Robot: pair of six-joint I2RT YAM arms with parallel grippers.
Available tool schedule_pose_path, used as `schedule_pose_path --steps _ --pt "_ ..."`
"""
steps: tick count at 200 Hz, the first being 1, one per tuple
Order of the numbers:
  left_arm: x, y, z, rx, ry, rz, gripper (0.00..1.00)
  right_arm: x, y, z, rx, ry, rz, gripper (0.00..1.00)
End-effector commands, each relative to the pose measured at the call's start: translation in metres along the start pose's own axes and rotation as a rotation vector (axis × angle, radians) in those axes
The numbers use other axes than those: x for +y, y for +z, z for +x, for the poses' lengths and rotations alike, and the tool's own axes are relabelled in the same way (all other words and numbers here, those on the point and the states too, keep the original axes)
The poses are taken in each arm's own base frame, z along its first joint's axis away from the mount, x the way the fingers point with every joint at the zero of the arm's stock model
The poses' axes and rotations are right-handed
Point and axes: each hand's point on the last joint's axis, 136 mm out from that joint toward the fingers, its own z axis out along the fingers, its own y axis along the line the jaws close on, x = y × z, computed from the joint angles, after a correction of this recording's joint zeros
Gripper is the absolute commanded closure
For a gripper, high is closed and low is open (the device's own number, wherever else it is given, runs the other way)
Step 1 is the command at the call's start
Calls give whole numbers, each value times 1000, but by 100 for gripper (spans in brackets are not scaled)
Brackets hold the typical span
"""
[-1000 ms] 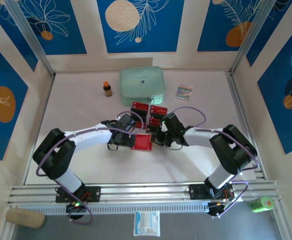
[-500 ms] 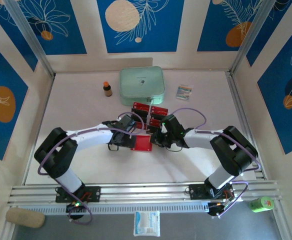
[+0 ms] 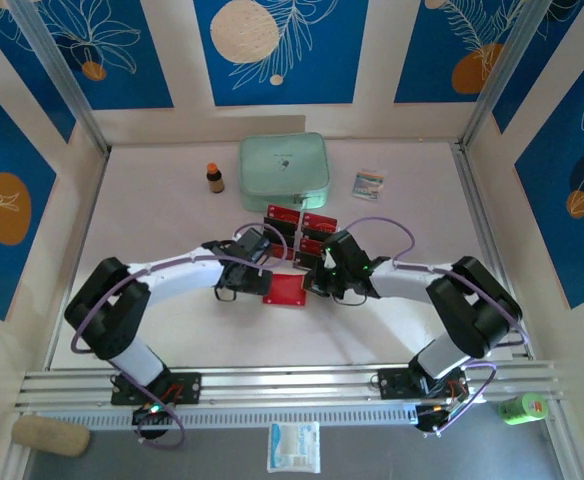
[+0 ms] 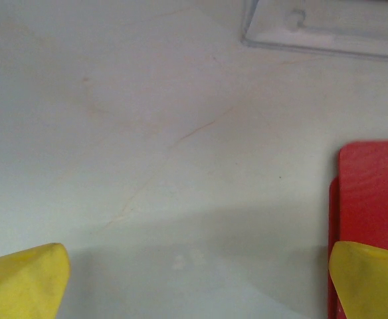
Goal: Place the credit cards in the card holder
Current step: Pick up the card holder from the center of the table, then pass the card holder.
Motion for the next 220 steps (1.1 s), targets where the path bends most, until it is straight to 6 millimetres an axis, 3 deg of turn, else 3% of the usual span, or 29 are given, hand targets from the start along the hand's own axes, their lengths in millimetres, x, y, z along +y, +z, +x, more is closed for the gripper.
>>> schedule_pose_path --steps 1,56,107,174,220 --pt "-6 -35 -20 -76 -14 37 0 -4 -17 14 26 5 37 100" --pt "-8 -73 -40 -194 34 89 0 25 -45 4 -22 -45 -6 100" --pt "-19 -95 -32 -359 179 189 0 65 -79 -5 -55 -88 -75 100" --pt "-70 -147 -9 -800 535 211 0 109 -116 -26 -90 -118 -124 100" --pt "-93 -152 -11 -1024 700 75 0 132 -125 -35 -83 -110 -156 100"
